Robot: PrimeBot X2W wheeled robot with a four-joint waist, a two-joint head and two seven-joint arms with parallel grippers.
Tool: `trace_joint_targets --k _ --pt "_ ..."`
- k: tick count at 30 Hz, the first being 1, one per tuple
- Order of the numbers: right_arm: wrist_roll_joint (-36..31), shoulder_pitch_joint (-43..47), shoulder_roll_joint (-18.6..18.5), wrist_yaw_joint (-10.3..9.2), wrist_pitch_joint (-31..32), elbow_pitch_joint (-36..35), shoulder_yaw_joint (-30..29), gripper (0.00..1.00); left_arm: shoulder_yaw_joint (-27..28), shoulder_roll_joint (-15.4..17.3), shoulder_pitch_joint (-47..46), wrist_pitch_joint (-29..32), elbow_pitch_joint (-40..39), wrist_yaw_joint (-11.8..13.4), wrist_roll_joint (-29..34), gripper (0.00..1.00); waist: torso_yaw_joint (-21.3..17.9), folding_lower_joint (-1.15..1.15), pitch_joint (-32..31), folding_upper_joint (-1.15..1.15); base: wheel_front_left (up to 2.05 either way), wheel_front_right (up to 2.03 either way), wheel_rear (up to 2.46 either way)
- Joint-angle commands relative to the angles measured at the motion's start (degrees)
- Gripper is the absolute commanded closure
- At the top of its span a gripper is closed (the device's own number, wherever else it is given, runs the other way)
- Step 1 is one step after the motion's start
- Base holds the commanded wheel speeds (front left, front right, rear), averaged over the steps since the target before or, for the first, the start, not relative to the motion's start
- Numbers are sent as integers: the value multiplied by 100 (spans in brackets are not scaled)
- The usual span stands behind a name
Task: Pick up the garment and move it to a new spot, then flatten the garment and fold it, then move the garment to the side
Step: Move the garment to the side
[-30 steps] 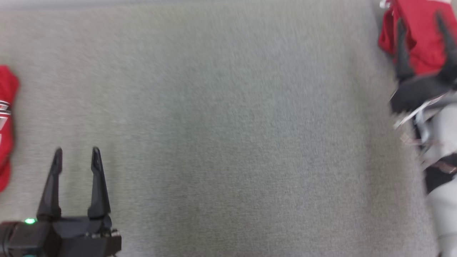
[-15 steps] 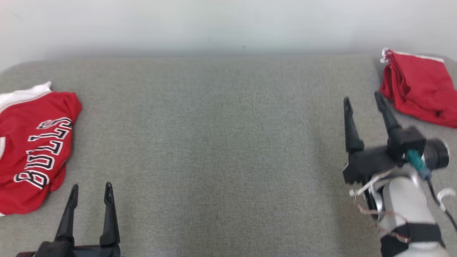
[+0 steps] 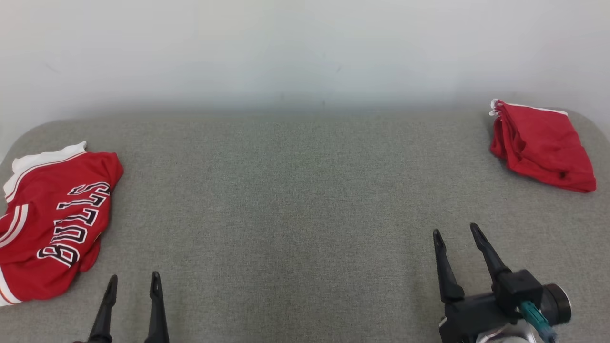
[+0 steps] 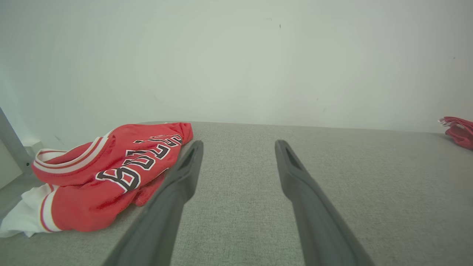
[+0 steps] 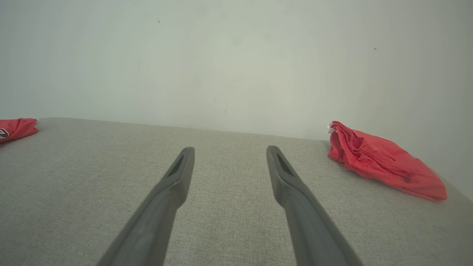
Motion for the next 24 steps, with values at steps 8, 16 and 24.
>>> trace_joint_targets --k 8,16,24 --pt "518 733 45 -14 -5 -538 28 0 -133 -7 233 -11 146 83 -29 0 -28 1 -142 1 0 0 0" --pt "761 1003 47 -14 -6 -696 170 0 -148 -9 311 -11 172 10 75 0 -59 1 -196 1 0 0 0" --pt "816 1025 47 -14 -6 -630 203 0 -232 -9 366 -11 170 18 198 0 -16 1 -247 1 0 0 0"
